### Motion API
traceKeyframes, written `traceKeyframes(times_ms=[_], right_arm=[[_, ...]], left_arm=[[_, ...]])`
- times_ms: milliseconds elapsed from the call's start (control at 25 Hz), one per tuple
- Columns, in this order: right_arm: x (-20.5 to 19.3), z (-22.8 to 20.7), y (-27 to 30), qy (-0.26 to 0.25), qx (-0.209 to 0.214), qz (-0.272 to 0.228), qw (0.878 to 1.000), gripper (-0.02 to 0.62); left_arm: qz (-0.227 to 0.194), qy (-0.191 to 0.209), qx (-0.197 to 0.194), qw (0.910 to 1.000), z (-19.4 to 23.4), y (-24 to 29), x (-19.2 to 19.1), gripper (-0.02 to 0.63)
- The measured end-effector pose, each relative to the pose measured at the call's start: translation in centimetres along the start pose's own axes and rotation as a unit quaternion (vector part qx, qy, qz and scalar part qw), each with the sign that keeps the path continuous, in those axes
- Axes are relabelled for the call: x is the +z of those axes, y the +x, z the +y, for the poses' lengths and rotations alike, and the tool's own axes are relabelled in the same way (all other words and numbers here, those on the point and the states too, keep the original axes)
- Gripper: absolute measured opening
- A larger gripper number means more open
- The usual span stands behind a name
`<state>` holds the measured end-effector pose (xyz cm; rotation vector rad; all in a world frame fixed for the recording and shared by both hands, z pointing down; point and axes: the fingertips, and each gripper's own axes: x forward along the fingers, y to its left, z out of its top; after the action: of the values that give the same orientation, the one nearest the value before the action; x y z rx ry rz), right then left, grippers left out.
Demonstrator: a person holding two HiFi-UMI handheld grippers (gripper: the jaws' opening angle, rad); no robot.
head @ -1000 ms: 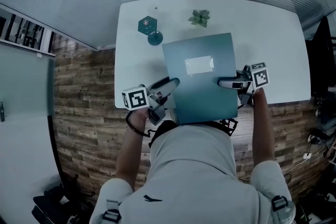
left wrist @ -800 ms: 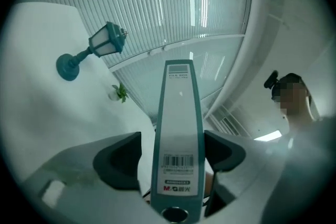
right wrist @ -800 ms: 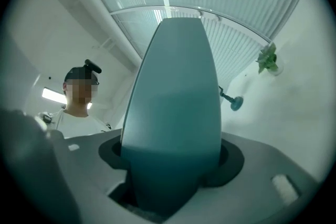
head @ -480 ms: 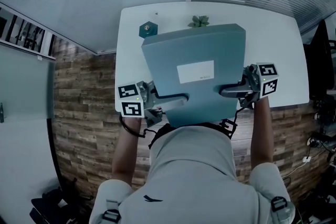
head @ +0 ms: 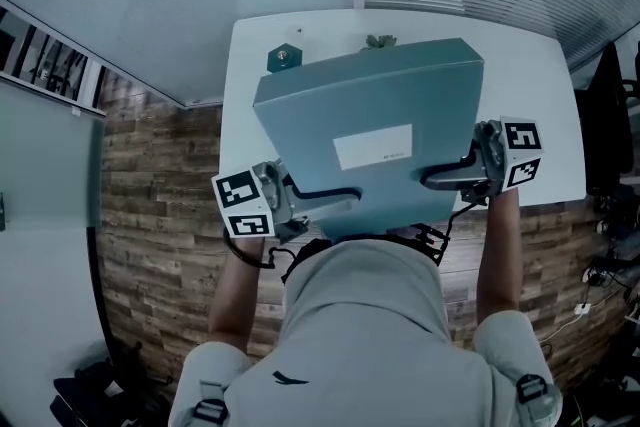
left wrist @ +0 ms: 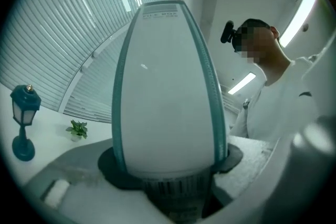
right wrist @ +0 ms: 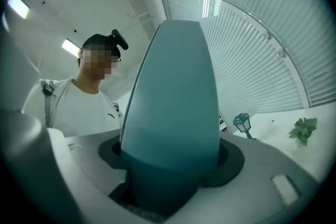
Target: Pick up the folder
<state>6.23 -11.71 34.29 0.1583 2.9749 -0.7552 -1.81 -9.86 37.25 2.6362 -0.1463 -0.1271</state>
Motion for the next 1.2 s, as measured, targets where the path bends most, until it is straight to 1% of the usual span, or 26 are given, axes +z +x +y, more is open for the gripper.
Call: traceKeyframes(times_ms=[80,160,240,360,440,600,640,720,800,840,880,920,960,1000,1040,1120,1160,1200], right_arm=[[0.3,0.4,0.1,-0.010,0.001,0.006,1.000,0.328],[0.5,0.7,0.2,-0.017,0.000,0.009,1.000,0.327],[0.7,0.8,0.3,-0.030,-0.006,0.006,1.000,0.327],[0.8,0.7,0.2,-0.052,-0.027,0.005,0.998,0.321],[0.8,0.5,0.4,-0.062,-0.042,0.009,0.997,0.331],[1.3,0.5,-0.1,-0.085,-0.061,-0.004,0.994,0.352],[1.8,0.5,-0.5,-0.093,-0.068,-0.014,0.993,0.357],[3.4,0.5,-1.6,-0.107,-0.089,-0.052,0.989,0.352],[5.2,0.4,-3.3,-0.121,-0.133,-0.098,0.979,0.303],[6.0,0.1,-4.3,-0.130,-0.166,-0.117,0.970,0.286],[6.7,-0.1,-5.2,-0.141,-0.202,-0.133,0.960,0.281],[7.3,-0.3,-6.2,-0.151,-0.240,-0.147,0.948,0.276],[7.7,-0.4,-7.1,-0.160,-0.277,-0.161,0.934,0.263],[8.1,-0.6,-8.1,-0.165,-0.312,-0.174,0.919,0.244],[8.3,-0.7,-8.9,-0.168,-0.345,-0.186,0.905,0.232],[8.3,-1.0,-10.7,-0.169,-0.405,-0.210,0.874,0.214],[8.2,-1.0,-11.6,-0.168,-0.434,-0.223,0.857,0.201],[8.0,-0.9,-12.5,-0.168,-0.460,-0.237,0.839,0.189]], left_arm=[[-0.006,0.011,0.005,0.9999,-0.4,0.0,0.0,0.329],[-0.022,0.010,0.010,0.9997,-0.8,-0.2,0.1,0.321],[-0.038,0.019,0.018,0.9989,-1.3,-0.4,0.0,0.314],[-0.057,0.049,0.040,0.9964,-1.8,-0.6,-0.4,0.308],[-0.067,0.068,0.056,0.9939,-2.1,-0.8,-0.4,0.304],[-0.091,0.086,0.084,0.9886,-2.8,-1.3,0.3,0.298],[-0.098,0.090,0.092,0.9868,-3.0,-1.3,0.6,0.296],[-0.118,0.095,0.110,0.9823,-3.3,-1.8,1.4,0.296],[-0.148,0.096,0.136,0.9748,-3.6,-2.9,2.5,0.295],[-0.166,0.096,0.155,0.9692,-3.6,-3.8,3.2,0.295],[-0.184,0.098,0.178,0.9617,-3.6,-4.8,4.0,0.295],[-0.201,0.104,0.207,0.9517,-3.6,-5.9,4.8,0.295],[-0.215,0.116,0.244,0.9384,-3.5,-7.1,5.6,0.295],[-0.226,0.133,0.287,0.9213,-3.5,-8.4,6.2,0.295],[-0.233,0.152,0.333,0.9012,-3.3,-9.7,6.8,0.295],[-0.233,0.192,0.416,0.8580,-3.1,-12.2,7.3,0.295],[-0.228,0.210,0.449,0.8381,-3.0,-13.3,7.4,0.295],[-0.222,0.226,0.475,0.8207,-3.0,-14.1,7.3,0.295]])
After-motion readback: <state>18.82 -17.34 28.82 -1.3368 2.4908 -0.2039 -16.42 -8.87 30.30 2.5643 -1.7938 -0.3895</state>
